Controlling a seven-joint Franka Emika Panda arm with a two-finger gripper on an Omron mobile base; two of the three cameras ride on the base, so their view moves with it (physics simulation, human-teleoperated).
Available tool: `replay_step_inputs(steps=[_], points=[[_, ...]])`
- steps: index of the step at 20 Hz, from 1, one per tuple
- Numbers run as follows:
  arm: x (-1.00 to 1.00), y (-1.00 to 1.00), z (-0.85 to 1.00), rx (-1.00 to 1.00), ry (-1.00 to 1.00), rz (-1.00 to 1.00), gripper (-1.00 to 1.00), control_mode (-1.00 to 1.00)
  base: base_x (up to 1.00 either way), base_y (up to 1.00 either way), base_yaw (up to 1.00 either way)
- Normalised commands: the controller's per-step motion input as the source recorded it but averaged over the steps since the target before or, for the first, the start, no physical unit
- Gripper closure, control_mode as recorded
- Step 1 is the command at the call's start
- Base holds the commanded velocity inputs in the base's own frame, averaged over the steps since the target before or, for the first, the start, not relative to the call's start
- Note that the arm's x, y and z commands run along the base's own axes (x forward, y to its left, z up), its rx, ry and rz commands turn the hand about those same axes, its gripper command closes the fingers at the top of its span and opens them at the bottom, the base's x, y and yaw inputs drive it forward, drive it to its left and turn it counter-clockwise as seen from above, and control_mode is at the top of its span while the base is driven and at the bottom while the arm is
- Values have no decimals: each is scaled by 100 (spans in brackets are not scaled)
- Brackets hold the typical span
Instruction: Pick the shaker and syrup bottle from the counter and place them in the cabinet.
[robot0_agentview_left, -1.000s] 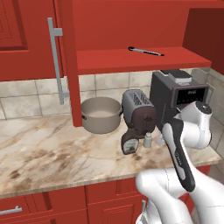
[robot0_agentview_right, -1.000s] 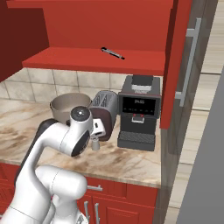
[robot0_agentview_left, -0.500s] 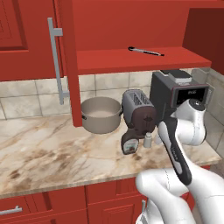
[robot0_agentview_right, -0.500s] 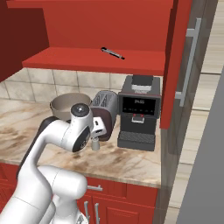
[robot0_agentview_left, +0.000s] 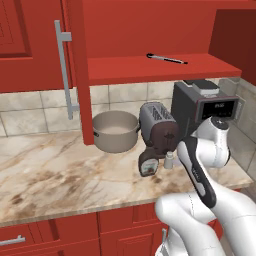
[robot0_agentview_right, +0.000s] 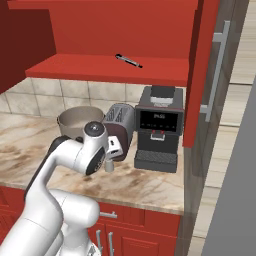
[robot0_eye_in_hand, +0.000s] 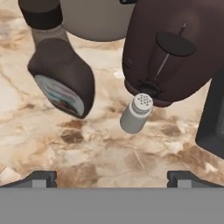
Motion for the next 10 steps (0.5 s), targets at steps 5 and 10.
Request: replay_step_inputs(steps=[5,10], points=[[16,0,-16,0,-2,0,-100,-100,0,0,0],[15,0,-13,0,-2,0,-100,-100,0,0,0]])
